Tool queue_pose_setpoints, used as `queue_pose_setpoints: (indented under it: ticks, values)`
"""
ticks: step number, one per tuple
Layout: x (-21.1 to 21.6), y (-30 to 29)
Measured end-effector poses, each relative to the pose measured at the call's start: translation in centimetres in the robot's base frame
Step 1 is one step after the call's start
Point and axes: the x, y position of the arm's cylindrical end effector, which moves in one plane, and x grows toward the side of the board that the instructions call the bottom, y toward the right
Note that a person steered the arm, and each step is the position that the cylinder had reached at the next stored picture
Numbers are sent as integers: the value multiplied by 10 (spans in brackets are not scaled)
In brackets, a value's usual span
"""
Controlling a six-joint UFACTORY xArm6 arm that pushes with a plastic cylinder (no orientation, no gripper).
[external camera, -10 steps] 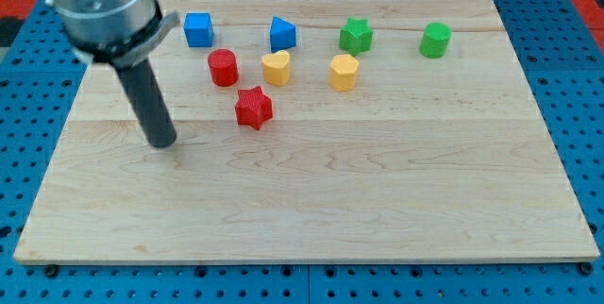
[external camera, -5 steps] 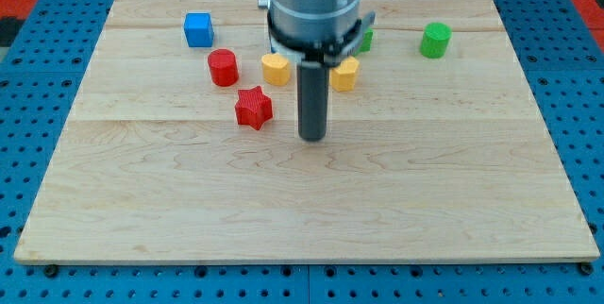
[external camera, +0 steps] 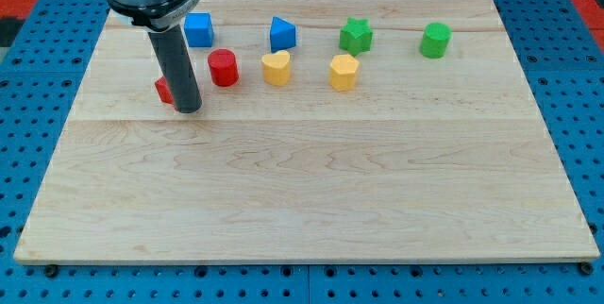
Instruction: Move red star to the left of red circle
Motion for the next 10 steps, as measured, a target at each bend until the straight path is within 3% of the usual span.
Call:
queue_pose_setpoints:
  ticks: [4,8,10]
  values:
    - [-6,-32]
    - [-45,-30]
    - [16,-35]
